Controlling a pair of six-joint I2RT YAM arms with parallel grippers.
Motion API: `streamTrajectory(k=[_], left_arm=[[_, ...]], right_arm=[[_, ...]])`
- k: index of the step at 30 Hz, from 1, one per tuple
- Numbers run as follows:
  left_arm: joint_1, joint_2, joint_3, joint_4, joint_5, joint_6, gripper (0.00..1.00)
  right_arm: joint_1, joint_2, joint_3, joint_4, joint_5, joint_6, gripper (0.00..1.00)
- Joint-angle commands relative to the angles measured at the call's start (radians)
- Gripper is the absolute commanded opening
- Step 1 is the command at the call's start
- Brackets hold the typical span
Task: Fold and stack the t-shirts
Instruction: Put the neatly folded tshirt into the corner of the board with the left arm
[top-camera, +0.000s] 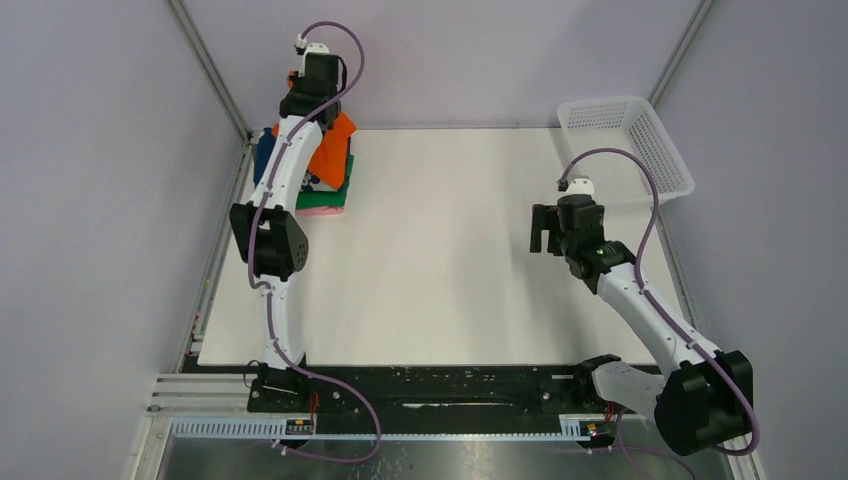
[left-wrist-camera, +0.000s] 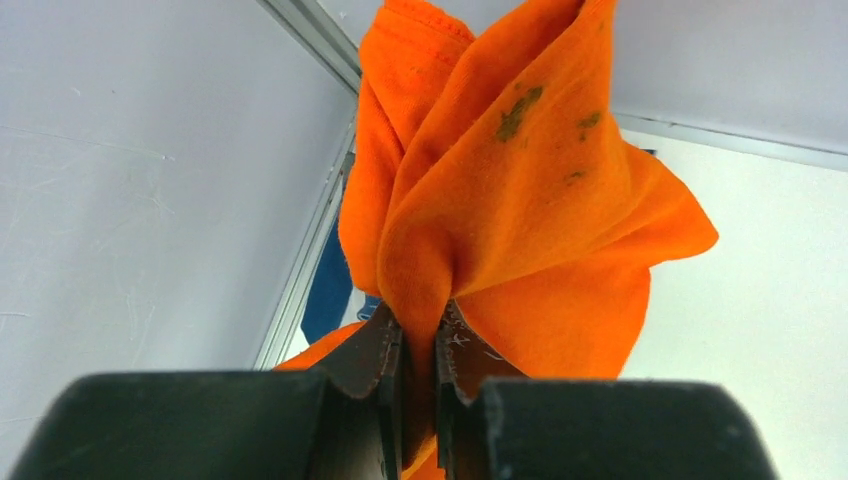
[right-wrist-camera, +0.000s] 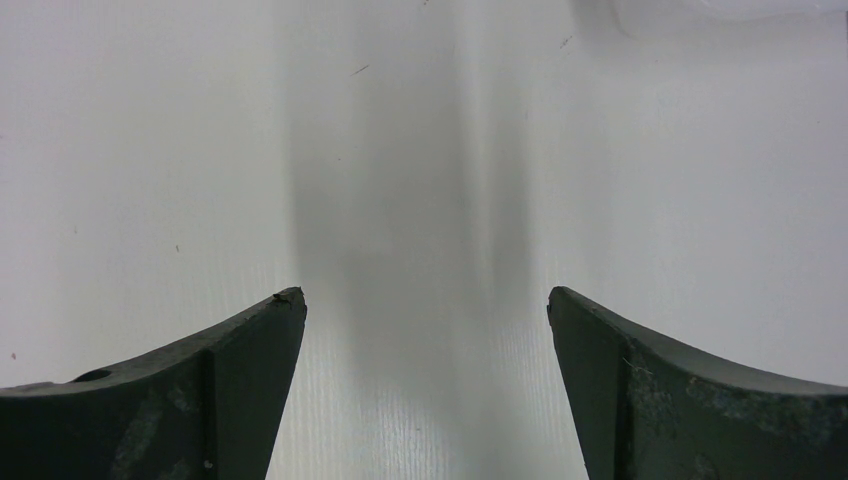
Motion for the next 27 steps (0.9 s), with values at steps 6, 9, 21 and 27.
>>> streamTrajectory(k=[6, 9, 21, 27], left_arm=[[0.176, 0.126, 0.009, 0.078, 0.095, -0.079, 0.00], [0.233, 0.135, -0.005, 0.073, 0.129, -0.134, 0.08], [0.271, -0.031, -0.147, 0.081, 0.249, -0.285, 0.99], [0.248, -0.303, -0.437, 0.207, 0.439, -0.415, 0.99]], right_arm=[[-0.002, 0.068, 0.067, -0.033, 0.053, -0.008, 0.99], [-0.002, 0.085, 0.073, -0.035, 0.064, -0.012, 1.00], [-0.004, 0.073, 0.104, -0.043, 0.215, 0.079, 1.00], [-0.004, 0.011, 0.062, -0.019, 0.217, 0.142, 1.00]])
